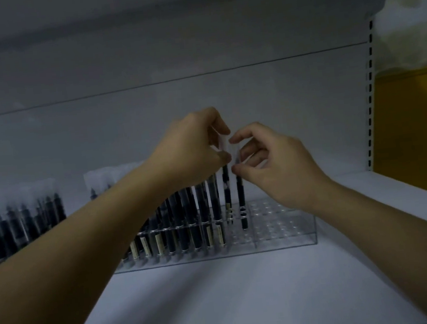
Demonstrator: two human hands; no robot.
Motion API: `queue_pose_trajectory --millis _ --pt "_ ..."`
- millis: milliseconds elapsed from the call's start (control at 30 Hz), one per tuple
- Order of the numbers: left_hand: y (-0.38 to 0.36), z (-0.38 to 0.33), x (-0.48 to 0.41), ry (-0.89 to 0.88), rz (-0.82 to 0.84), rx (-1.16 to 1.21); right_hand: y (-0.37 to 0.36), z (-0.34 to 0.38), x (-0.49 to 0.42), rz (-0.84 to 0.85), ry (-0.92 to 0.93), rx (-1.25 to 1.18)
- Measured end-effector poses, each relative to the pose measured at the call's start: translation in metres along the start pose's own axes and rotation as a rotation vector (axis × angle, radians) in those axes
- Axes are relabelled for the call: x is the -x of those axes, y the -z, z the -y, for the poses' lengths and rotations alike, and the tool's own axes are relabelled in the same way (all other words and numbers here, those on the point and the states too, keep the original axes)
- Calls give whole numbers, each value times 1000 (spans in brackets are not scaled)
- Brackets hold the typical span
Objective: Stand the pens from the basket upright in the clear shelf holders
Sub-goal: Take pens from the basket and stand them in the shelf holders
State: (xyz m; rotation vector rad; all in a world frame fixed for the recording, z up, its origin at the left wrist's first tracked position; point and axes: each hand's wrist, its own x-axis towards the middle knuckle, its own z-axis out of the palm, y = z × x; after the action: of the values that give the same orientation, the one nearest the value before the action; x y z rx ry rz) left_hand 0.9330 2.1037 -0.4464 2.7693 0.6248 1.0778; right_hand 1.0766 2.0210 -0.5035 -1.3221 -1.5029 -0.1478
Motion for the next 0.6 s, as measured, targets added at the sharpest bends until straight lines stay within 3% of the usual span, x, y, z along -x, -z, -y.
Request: queue_pose_trajectory --millis 600 --pt "7 -2 5 51 56 -254 0 2 6 29 38 140"
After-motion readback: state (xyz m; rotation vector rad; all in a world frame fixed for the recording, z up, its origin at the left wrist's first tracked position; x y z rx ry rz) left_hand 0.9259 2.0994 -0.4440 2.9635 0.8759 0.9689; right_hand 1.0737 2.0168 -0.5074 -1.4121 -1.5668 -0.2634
